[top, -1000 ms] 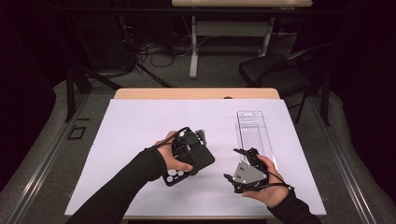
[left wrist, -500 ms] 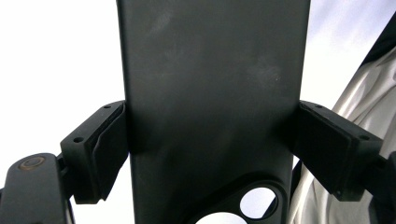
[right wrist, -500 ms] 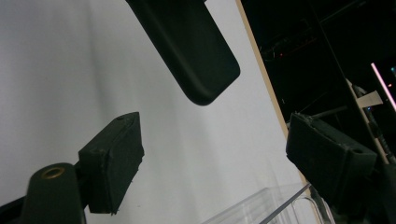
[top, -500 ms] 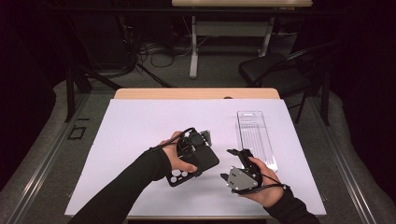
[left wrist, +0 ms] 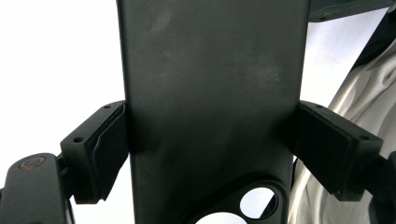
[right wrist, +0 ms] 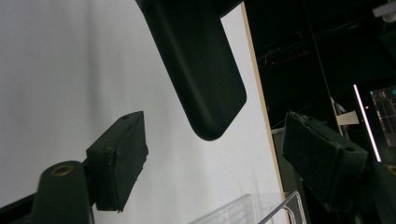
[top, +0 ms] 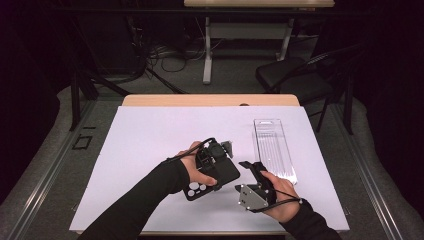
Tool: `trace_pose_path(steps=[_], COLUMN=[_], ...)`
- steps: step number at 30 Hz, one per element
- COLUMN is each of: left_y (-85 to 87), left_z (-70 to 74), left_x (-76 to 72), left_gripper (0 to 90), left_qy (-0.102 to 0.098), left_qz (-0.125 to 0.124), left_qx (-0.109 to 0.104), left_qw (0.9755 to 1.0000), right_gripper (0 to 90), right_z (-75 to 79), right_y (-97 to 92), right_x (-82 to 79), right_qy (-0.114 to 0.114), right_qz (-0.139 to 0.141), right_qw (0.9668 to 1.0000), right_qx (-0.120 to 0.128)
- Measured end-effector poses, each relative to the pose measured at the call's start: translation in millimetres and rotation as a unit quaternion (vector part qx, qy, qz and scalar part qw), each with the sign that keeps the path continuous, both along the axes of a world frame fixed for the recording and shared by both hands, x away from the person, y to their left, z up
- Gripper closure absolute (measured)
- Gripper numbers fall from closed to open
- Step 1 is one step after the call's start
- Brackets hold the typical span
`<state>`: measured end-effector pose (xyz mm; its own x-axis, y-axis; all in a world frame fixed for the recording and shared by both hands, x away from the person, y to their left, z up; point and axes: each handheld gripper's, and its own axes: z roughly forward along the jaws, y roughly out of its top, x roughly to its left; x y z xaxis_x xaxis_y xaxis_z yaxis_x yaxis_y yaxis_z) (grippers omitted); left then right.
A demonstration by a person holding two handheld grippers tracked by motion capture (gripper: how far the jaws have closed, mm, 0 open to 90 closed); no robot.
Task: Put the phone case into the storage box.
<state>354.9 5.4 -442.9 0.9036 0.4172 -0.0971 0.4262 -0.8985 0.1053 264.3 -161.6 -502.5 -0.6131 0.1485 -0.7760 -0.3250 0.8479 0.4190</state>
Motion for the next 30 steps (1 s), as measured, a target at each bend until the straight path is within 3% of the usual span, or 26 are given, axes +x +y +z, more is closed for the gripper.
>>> trace_pose_path(steps=[15, 30], left_y=[-7.8, -18.7], left_z=[2.7, 1.9], left_x=[-1.8, -5.8], left_gripper=[14.8, 14.8], left_qy=[0.01, 0.02], left_qz=[-0.005, -0.018], left_qx=[-0.008, -0.011], left_qw=[0.9999, 0.9996], right_gripper=[26.8, 36.6], right_z=[-5.1, -10.2], right_y=[5.3, 8.5], right_x=[-2.8, -2.9], right_qy=[-0.048, -0.077], right_qz=[0.018, 0.03], right_qw=[0.9981, 0.9946], right_qx=[-0.035, -0.061])
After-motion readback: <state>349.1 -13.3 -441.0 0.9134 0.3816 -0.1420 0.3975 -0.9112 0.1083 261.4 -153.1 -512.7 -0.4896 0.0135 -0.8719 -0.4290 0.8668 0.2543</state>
